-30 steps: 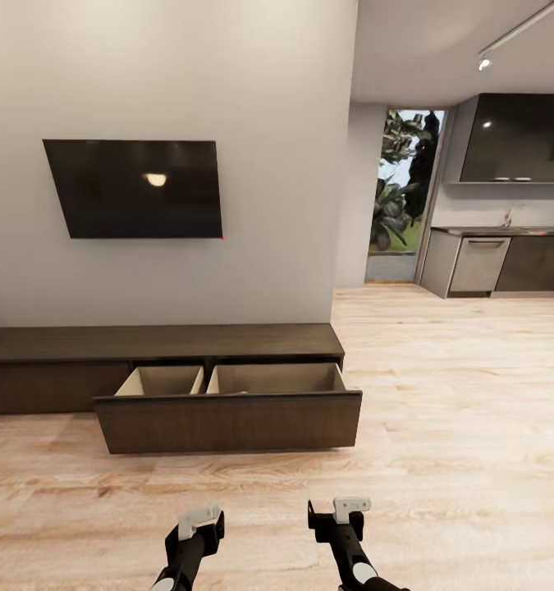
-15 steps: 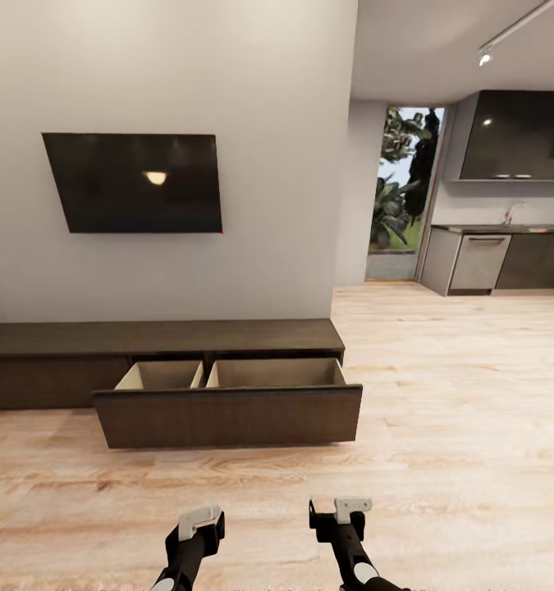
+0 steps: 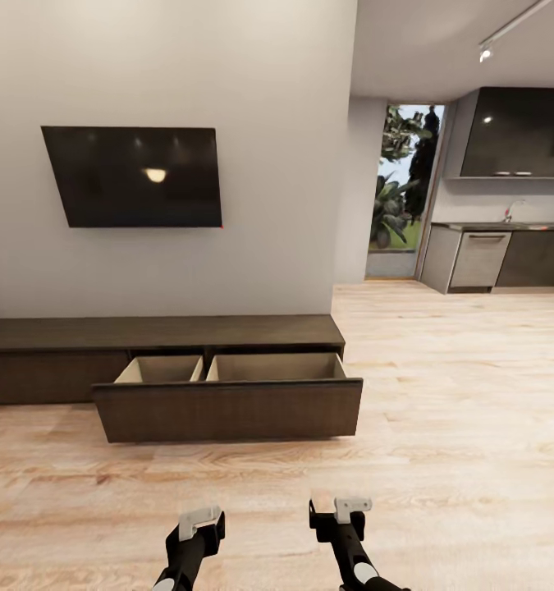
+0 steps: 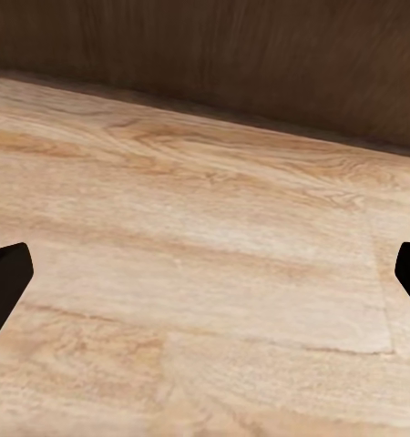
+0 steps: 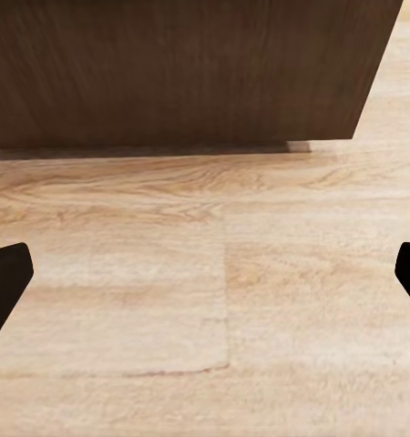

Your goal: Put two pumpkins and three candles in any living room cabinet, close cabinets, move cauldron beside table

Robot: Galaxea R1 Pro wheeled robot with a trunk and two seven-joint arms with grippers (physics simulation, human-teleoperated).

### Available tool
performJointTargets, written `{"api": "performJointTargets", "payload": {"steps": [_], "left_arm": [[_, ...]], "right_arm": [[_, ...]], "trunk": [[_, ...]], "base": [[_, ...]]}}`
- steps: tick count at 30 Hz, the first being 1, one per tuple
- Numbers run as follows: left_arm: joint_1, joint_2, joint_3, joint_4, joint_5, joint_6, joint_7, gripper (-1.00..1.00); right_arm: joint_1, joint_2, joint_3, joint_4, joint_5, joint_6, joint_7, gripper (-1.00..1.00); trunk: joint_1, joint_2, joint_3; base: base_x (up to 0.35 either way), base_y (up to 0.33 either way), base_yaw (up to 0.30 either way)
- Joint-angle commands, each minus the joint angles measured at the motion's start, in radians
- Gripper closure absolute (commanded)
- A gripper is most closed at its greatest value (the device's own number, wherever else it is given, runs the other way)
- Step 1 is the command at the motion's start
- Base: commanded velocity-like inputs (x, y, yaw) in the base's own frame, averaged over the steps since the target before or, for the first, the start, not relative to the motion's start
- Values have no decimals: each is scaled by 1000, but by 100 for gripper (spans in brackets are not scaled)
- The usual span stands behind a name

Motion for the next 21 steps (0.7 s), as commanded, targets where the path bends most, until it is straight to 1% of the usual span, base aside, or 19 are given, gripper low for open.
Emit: {"api": "performJointTargets", "payload": {"steps": [1, 3, 13, 21], "left_arm": [[-1, 1, -9, -1, 5, -4, 8, -100], [-1, 2, -9, -1, 5, -4, 8, -100], [-1, 1, -9, -1, 6, -4, 8, -100], [2, 3, -9, -1, 0, -5, 8, -100]], "right_arm": [[-1, 0, 9, 0, -5, -3, -7, -100], [-1, 0, 9, 0, -5, -3, -7, -100], [-1, 0, 9, 0, -5, -3, -7, -100], [-1, 0, 9, 0, 2, -6, -5, -100]], "trunk": [[4, -8, -4], [11, -22, -11], [11, -22, -11], [42, -78, -36]], "base": [[0, 0, 0], [0, 0, 0], [0, 0, 0], [0, 0, 0]]}}
